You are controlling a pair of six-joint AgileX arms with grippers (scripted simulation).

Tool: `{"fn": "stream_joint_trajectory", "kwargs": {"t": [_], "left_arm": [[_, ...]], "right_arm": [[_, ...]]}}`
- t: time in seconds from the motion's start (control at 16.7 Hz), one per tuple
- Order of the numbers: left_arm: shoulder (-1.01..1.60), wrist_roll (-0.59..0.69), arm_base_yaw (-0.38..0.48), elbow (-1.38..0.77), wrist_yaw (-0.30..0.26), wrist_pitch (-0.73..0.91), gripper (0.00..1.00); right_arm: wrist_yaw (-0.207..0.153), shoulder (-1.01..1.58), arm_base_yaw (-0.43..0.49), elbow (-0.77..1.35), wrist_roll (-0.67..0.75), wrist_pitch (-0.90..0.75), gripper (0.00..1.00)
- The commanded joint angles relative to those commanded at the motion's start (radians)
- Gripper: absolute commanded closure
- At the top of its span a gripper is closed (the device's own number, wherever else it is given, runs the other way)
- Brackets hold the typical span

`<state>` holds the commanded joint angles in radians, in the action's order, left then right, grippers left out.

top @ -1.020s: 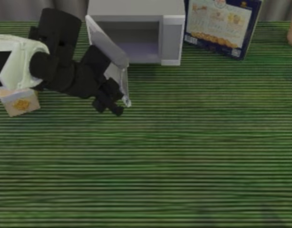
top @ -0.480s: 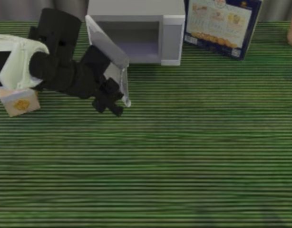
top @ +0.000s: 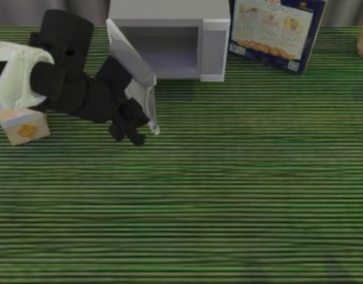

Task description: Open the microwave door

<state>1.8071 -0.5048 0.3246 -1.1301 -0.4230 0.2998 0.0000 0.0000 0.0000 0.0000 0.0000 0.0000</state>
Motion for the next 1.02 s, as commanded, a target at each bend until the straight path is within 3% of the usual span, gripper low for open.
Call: {"fn": "stream_joint_trajectory", "kwargs": {"t": [1.02], "left_arm": [[0.0, -0.01, -0.005, 0.0, -0.005, 0.005, 1.0]], "right_arm": [[0.0, 0.0, 0.0, 0.0, 0.0, 0.0, 0.0]]}}
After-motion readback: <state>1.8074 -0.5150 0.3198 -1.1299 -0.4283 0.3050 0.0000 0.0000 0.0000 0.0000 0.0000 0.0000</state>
